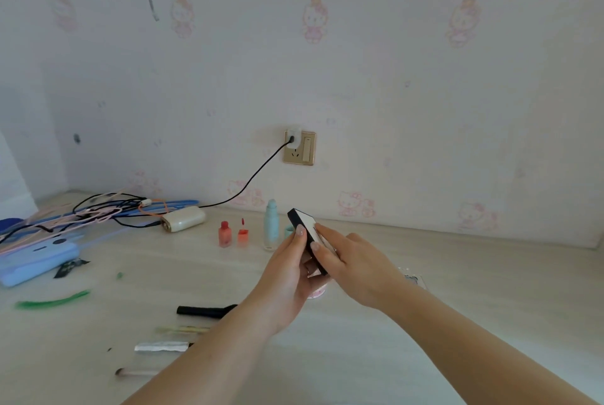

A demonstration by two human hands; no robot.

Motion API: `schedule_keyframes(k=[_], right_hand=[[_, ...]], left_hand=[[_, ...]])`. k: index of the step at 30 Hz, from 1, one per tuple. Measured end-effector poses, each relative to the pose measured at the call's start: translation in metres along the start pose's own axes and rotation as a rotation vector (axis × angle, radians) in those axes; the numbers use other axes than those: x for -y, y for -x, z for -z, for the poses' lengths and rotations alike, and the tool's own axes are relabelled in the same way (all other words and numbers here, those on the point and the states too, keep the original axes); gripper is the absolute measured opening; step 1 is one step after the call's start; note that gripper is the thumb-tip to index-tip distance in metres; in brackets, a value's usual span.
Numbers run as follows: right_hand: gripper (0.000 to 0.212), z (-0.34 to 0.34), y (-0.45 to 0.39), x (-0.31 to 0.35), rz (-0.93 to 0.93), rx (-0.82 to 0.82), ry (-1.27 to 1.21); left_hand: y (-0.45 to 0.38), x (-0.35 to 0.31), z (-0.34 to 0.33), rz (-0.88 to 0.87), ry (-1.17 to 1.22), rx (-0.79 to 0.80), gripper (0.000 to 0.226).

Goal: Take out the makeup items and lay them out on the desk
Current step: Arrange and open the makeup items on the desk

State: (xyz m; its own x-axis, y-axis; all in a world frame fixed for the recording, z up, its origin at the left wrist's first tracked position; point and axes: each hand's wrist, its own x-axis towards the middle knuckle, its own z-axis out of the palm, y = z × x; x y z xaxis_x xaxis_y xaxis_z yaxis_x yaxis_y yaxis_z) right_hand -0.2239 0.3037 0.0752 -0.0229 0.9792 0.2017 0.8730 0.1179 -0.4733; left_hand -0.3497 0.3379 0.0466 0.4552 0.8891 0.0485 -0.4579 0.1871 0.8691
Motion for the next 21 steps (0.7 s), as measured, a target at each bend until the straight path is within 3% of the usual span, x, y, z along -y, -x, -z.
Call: schedule_keyframes(k=[4, 14, 18, 21], right_hand=[[0.048, 0.015, -0.005, -0.007, -0.036, 0.055, 0.132], [0.039, 0.055, -0.055, -0.071, -0.540, 0.067, -0.608], [0.034, 0.055, -0.072, -0.114, -0.618, -0.046, -0.912], [0.033, 0.045, -0.081, -0.137, -0.641, -0.095, -0.963]], left_hand=[[-0.021, 0.008, -0.019, 0.074, 0.061, -0.057, 0.044], [-0.085, 0.027, -0.025, 0.222, 0.241, -0.293, 0.037], [-0.114, 0.030, -0.030, 0.261, 0.223, -0.350, 0.031], [-0.133, 0.037, -0.032, 0.265, 0.126, -0.357, 0.026]])
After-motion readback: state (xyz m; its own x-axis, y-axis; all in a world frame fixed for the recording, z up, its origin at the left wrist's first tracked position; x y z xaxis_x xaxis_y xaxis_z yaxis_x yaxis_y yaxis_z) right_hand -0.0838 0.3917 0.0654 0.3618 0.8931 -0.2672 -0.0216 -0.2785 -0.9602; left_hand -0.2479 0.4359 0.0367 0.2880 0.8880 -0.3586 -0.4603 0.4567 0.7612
